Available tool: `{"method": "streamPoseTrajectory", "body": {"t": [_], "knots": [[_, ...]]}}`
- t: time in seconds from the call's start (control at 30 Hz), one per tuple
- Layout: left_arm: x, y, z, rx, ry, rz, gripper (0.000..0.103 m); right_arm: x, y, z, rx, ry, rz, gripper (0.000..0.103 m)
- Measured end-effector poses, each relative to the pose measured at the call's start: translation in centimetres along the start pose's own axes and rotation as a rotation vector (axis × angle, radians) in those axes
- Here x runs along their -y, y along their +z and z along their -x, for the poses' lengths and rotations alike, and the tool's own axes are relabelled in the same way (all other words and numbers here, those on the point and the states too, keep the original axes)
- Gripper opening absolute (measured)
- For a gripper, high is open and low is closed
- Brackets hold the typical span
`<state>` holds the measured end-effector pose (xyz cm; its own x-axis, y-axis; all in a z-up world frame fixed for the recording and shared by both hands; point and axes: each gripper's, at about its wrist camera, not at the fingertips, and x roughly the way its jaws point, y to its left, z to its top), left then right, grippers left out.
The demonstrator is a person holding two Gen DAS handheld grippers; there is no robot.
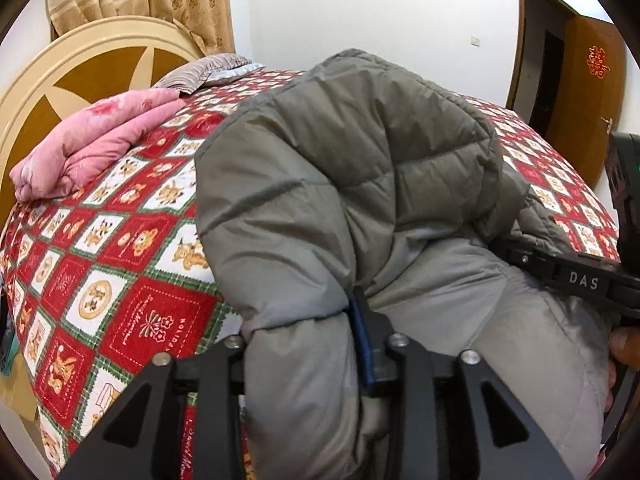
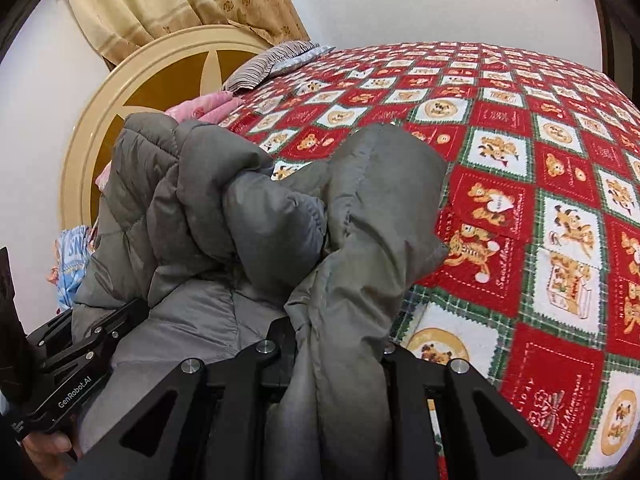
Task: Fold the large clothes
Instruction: 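Lift the grey jacket with both grippers and fold it over onto itself, then lower the folded jacket onto the bed and open both grippers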
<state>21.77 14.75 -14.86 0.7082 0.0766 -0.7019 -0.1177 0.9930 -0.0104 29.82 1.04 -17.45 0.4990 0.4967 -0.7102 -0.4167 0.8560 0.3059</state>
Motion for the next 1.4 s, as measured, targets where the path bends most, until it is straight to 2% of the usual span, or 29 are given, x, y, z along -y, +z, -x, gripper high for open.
{"method": "streamPoseTrajectory", "body": {"t": [0.57, 0.63, 0.8, 0.9, 1.03, 1.17, 1.4], "knots": [[-0.4, -0.5, -1.0, -0.013, 0.017, 0.000, 0.050, 0.0, -0.6, -1.2, -0.023, -0.027, 0.018, 0.017], [-0.4, -0.5, -1.0, -0.014, 0.027, 0.001, 0.054, 0.0, -0.5, -1.3, -0.029, -0.031, 0.021, 0.020], [-0.8, -0.4, -0.7, -0.013, 0.047, 0.008, 0.065, 0.2, -0.5, -1.4, -0.025, -0.066, 0.029, 0.041], [-0.8, -0.4, -0.1, -0.012, 0.063, 0.006, 0.070, 0.5, -0.6, -1.0, -0.021, -0.068, 0.014, 0.043], [-0.9, -0.4, 3.1, 0.031, 0.085, 0.005, 0.079, -0.3, -0.6, 1.3, 0.001, -0.097, 0.027, 0.046], [-1.0, -0.7, 8.2, 0.152, 0.100, -0.005, 0.095, -1.7, -1.2, 5.7, 0.078, -0.113, 0.041, 0.060], [-0.6, -1.6, 15.0, 0.267, 0.079, -0.009, 0.099, -4.8, -3.2, 13.4, 0.198, -0.128, 0.103, 0.062]]}}
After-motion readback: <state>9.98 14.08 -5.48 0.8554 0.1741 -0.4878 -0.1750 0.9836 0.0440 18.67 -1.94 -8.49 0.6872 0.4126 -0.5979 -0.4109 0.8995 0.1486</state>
